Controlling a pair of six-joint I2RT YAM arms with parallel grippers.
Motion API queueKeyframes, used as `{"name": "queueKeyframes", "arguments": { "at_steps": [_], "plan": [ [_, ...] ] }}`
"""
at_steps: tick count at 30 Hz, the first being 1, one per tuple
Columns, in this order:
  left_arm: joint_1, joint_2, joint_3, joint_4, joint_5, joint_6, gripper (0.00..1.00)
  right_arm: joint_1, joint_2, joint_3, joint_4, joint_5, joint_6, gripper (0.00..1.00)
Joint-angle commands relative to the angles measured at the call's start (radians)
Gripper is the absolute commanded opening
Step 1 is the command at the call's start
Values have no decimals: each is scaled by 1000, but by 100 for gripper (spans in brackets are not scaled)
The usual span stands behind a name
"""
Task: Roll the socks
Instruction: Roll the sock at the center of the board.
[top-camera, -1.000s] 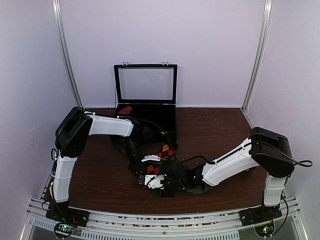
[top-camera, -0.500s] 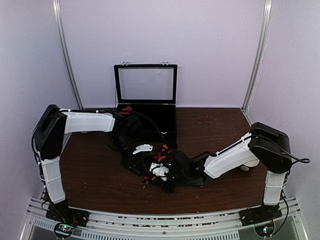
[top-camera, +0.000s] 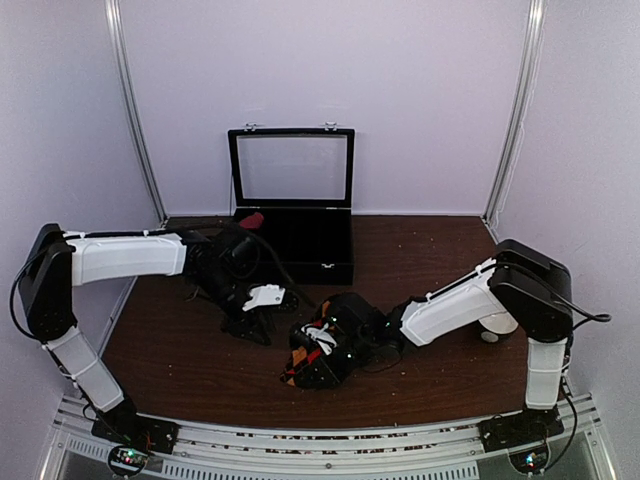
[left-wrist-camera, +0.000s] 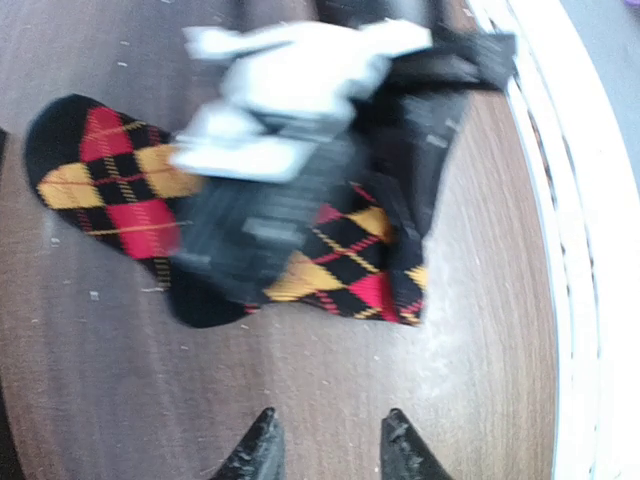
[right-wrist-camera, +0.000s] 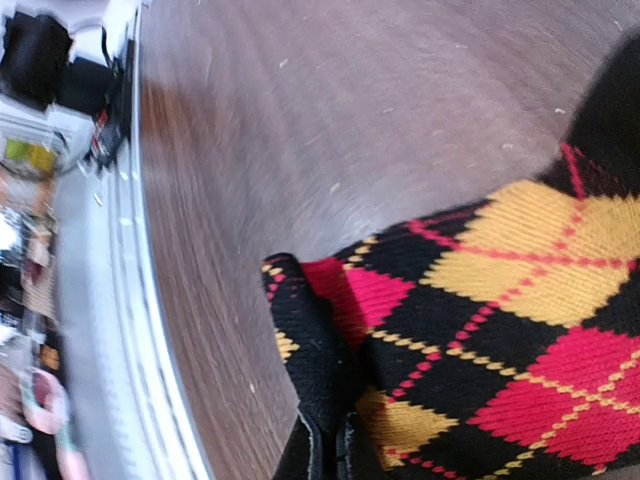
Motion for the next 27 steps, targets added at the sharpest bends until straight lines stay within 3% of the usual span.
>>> {"name": "queueKeyframes", "arguments": {
  "at_steps": [1, 11, 15, 21, 27],
  "plan": [
    [-4, -23, -41, 20, 12, 76, 33, -63, 97, 6, -63, -83, 205, 0],
    [-156, -12, -70, 81, -68, 134, 30, -133, 170, -1, -64, -115, 306, 0],
    [-208, 86, -17, 65, -146, 129, 20, -137, 178, -16, -56, -99, 320, 0],
    [-245, 124, -9, 107, -198, 84, 28, -137, 177, -5, -51, -99, 343, 0],
    [-281, 158, 1, 138, -282, 74, 26, -142, 179, 4, -29, -131, 389, 0]
  ]
}}
